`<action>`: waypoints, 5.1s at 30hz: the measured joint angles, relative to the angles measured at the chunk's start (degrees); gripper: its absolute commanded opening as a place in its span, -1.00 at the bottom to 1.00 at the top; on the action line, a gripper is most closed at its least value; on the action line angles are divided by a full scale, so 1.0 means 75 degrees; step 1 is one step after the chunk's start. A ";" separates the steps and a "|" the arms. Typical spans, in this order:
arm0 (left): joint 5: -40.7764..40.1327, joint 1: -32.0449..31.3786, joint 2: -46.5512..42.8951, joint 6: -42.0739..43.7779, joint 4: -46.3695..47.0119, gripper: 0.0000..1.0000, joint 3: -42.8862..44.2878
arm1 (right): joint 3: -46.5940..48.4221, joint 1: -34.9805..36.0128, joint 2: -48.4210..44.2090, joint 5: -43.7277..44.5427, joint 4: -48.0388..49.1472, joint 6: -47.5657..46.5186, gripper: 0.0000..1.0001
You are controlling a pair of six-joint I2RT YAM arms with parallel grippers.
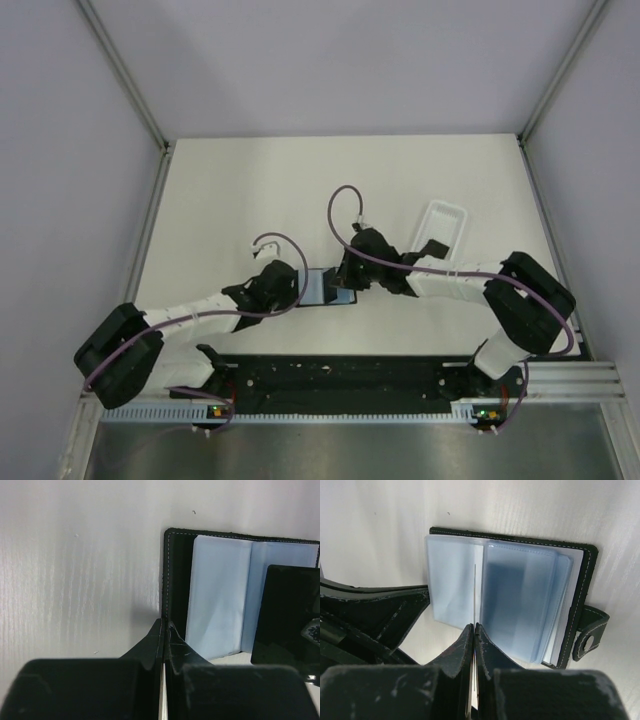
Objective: Put the credit cards into the card holder
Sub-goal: Insert the credit card into the card holder.
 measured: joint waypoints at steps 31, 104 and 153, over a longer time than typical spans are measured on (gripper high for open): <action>0.0035 -0.0047 -0.0070 -0.0105 0.0023 -1.00 -0.0090 | -0.0297 -0.0656 0.0807 -0.1524 0.1314 0.0041 -1.00; 0.0047 -0.0061 0.0000 -0.0082 0.0047 -1.00 -0.0038 | 0.1341 -0.0201 0.1061 0.0117 -0.1466 -0.1268 -1.00; 0.0093 -0.0061 0.0085 -0.0076 0.0207 -1.00 -0.0038 | 0.2675 0.0391 0.2081 0.0697 -0.2326 -0.1649 -1.00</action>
